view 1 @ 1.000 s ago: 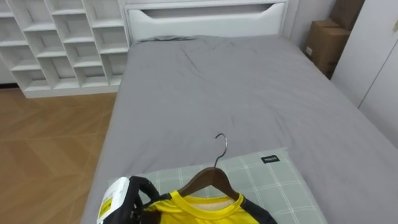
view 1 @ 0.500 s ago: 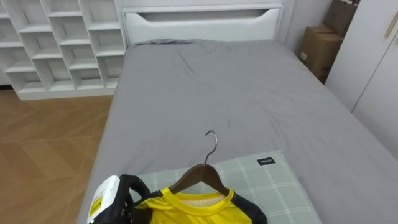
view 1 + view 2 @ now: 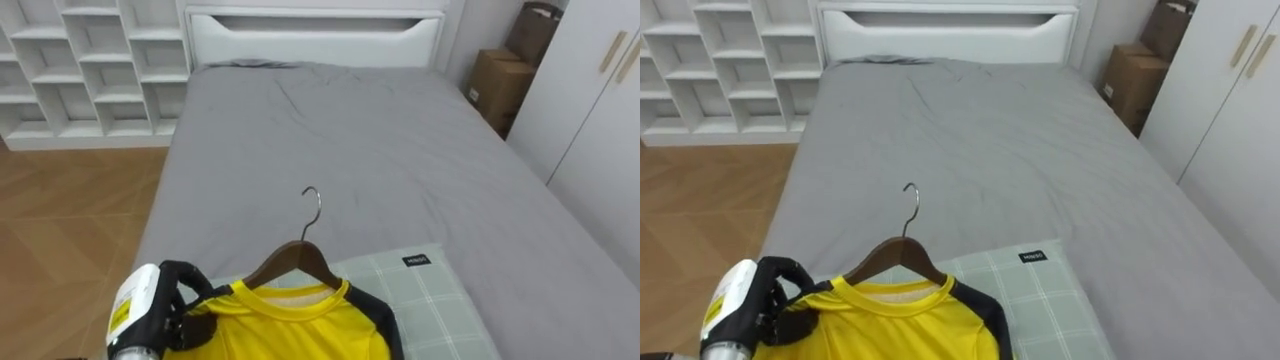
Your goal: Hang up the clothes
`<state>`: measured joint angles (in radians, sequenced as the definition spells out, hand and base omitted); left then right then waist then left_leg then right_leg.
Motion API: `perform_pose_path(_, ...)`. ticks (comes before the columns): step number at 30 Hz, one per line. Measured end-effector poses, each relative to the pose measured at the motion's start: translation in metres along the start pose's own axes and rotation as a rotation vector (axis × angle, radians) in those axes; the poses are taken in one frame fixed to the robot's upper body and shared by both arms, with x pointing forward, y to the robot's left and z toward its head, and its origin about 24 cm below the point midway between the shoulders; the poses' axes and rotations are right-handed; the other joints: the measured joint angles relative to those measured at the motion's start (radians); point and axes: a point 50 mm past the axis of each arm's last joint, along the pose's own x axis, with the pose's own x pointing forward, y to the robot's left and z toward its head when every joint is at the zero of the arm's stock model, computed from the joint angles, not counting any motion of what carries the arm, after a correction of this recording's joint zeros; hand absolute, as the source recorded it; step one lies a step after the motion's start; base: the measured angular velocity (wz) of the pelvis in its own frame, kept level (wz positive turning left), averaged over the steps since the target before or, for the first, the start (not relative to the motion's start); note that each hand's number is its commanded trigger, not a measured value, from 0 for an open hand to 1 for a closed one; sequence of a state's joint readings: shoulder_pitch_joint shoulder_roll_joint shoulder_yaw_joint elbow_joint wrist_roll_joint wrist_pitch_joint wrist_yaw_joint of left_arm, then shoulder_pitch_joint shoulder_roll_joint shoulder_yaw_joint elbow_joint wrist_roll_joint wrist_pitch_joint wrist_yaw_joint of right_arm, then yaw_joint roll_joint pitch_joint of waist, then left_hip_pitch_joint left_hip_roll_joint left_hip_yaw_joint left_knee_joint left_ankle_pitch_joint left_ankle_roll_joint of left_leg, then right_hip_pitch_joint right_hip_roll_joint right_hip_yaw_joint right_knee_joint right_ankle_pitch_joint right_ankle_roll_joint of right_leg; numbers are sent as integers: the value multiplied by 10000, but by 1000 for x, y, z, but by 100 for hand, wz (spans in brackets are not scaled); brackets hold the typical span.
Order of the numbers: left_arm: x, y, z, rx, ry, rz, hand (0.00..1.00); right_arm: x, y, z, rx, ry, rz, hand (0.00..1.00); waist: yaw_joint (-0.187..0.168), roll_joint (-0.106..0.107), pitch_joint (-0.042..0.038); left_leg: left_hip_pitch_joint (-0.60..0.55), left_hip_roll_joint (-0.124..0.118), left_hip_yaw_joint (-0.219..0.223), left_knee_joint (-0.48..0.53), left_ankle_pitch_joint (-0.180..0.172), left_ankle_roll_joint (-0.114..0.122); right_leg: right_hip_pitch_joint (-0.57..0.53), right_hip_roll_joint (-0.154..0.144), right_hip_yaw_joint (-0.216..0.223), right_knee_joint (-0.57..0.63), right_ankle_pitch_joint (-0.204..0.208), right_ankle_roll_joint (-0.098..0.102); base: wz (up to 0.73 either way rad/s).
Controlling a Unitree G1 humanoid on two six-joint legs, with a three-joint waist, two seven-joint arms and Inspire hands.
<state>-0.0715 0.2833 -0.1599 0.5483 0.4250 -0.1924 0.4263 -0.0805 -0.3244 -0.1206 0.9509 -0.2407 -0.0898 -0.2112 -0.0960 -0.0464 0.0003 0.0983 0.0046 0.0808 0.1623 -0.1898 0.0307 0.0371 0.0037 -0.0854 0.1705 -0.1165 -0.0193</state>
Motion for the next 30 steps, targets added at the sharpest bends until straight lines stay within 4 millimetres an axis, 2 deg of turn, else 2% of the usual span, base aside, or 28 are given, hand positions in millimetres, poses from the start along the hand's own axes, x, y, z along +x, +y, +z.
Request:
perform_pose_path(2, 0, 0, 0, 8, -15, 10, 100, 2, -6, 23, 176, -990, -542, 0, 11, -33, 9, -31, -4, 16, 4, 0, 1, -29, -6, 0, -9, 0, 0, 0)
perform_pose_path(5, 1, 1, 2, -17, -68, 38, 100, 1, -11, 45, 433, -1938, -1045, 0, 136, -61, 0, -28, -3, 17, 15, 0, 1, -18, -7, 6, -15, 1, 1, 0)
perform_pose_path(9, 0, -2, 4, -83, -71, 9, 100, -4, -7, 69, 568, -2995, -1103, 0, 250, -39, 5, -32, 6, 12, 14, 0, 1, -29, -3, 0, -17, 1, 1, 0)
perform_pose_path(15, -2, -13, 9, -413, 77, -227, 100, -13, 16, 90, 497, -3971, -29, 0, 486, 14, 9, -7, 15, 44, -8, -1, 0, -24, 3, 29, 4, 2, -1, -2)
perform_pose_path(17, -1, -13, 13, -533, -63, -284, 100, -21, 24, 108, 1165, -4648, 811, 0, 555, 43, 20, -15, 19, 50, -10, -1, 1, -45, 0, 30, -4, 4, -1, 0)
perform_pose_path(20, 0, -12, 21, -637, -352, -193, 100, -28, 26, 123, 1912, -5304, 1502, 0, 673, 59, 25, -5, 17, 8, -21, -4, 0, -42, 0, 7, -5, 7, -3, 1)
perform_pose_path(23, 1, -12, 22, -535, -481, -174, 100, -31, 26, 130, 2279, -5569, 2073, 0, 793, 72, 29, -6, 15, -16, -20, -4, 0, -15, -13, -58, 3, 7, -3, 6)
perform_pose_path(30, 0, -12, 23, -547, -483, -192, 100, -33, 30, 131, 2291, -5748, 3134, 0, 787, 98, 58, 10, 8, -19, -14, -3, 0, 27, -25, -73, 6, 8, -2, 1)
